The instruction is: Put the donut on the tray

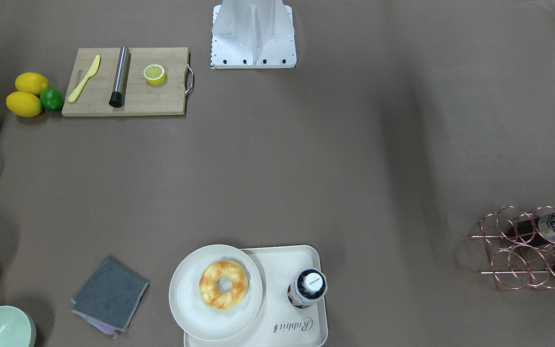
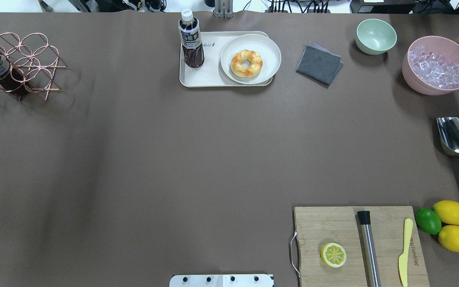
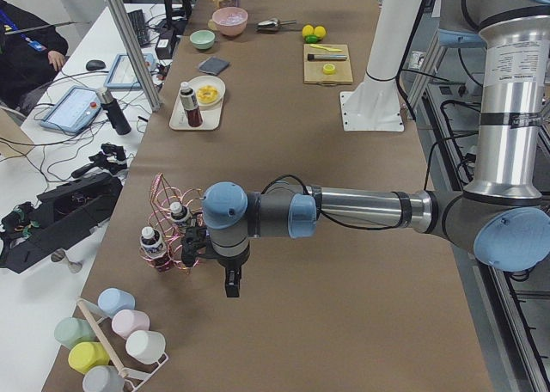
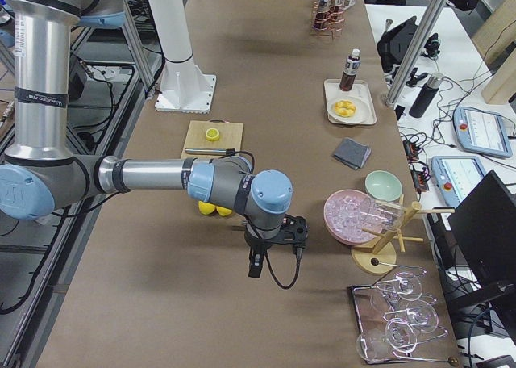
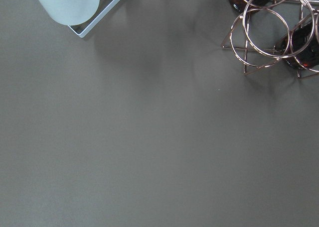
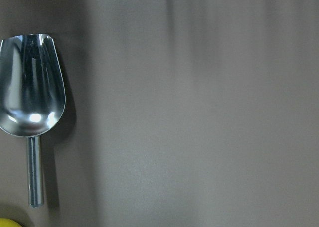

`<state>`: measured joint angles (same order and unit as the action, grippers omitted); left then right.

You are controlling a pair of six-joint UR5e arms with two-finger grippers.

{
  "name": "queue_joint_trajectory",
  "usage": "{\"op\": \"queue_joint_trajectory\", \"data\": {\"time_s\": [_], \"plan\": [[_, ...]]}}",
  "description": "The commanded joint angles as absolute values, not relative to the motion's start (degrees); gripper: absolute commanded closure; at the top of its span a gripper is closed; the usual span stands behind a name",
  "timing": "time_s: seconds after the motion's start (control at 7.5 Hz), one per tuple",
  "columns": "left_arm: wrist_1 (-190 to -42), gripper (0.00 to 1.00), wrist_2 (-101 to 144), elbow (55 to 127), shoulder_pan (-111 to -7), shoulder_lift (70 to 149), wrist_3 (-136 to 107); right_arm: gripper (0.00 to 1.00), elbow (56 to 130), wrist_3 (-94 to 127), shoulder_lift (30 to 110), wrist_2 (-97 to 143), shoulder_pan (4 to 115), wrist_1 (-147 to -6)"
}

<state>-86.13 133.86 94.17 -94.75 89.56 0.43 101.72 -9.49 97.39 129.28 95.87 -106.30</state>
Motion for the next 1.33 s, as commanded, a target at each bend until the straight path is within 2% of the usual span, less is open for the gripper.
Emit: {"op": "queue_joint_trajectory", "data": {"time_s": [0.0, 1.2], "plan": [[-86.13, 0.02, 132.81, 93.96, -94.75, 90.09, 0.44, 0.0, 101.69, -9.49, 97.38, 129.29, 95.98, -106.26], [-86.13, 0.02, 130.78, 94.13, -94.75, 90.96, 0.44, 0.0, 101.43, -9.49, 97.12, 129.29, 96.15, -106.17]]}}
